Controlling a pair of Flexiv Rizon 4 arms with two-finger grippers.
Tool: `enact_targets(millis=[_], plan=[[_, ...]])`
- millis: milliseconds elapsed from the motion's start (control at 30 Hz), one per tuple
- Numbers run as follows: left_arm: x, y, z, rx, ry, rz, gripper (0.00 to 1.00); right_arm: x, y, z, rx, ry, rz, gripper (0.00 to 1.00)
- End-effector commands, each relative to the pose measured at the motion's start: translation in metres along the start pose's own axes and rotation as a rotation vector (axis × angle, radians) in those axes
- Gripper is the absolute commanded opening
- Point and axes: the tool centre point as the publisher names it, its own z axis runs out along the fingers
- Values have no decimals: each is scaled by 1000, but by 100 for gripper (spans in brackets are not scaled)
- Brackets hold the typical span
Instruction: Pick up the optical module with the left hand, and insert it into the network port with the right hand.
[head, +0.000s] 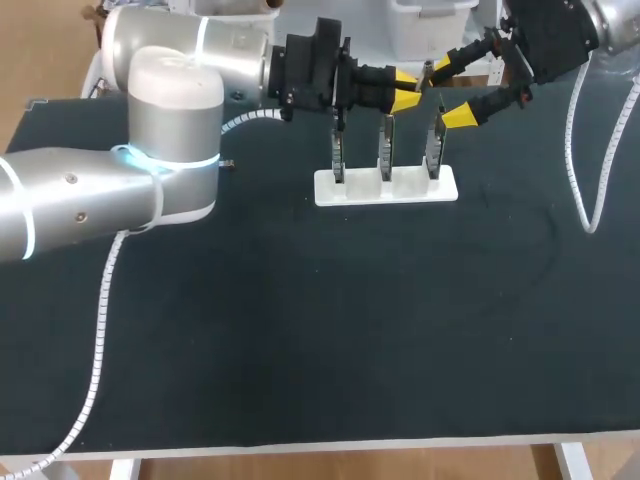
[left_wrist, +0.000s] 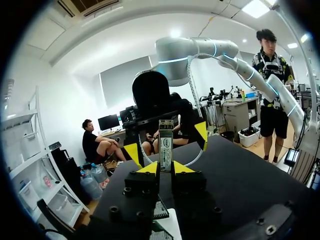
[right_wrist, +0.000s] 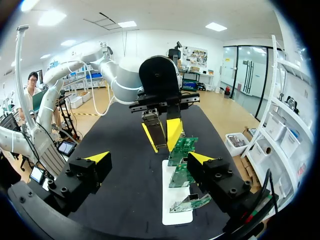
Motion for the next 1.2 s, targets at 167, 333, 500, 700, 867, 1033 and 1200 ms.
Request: enact_targets(millis=[167,333,500,700,867,1033,1200], plan=[[1,3,1,5,1,0,0,0,1,0,3,1,0,100],[1,3,1,5,1,0,0,-2,2,0,6,-11,-6,100],[1,3,1,5,1,0,0,-12,1,-5,18,-15,-45,100],[1,3,1,5,1,0,0,-26,-4,-8,19,-17,-94,100],[1,3,1,5,1,0,0,-37,-8,1,-18,-9,-126,100],[1,3,1,5,1,0,0,-42,-11,13,-47,0,-144,100],[1,3,1,5,1,0,0,-48,-17,17,-50,8,-160,100]])
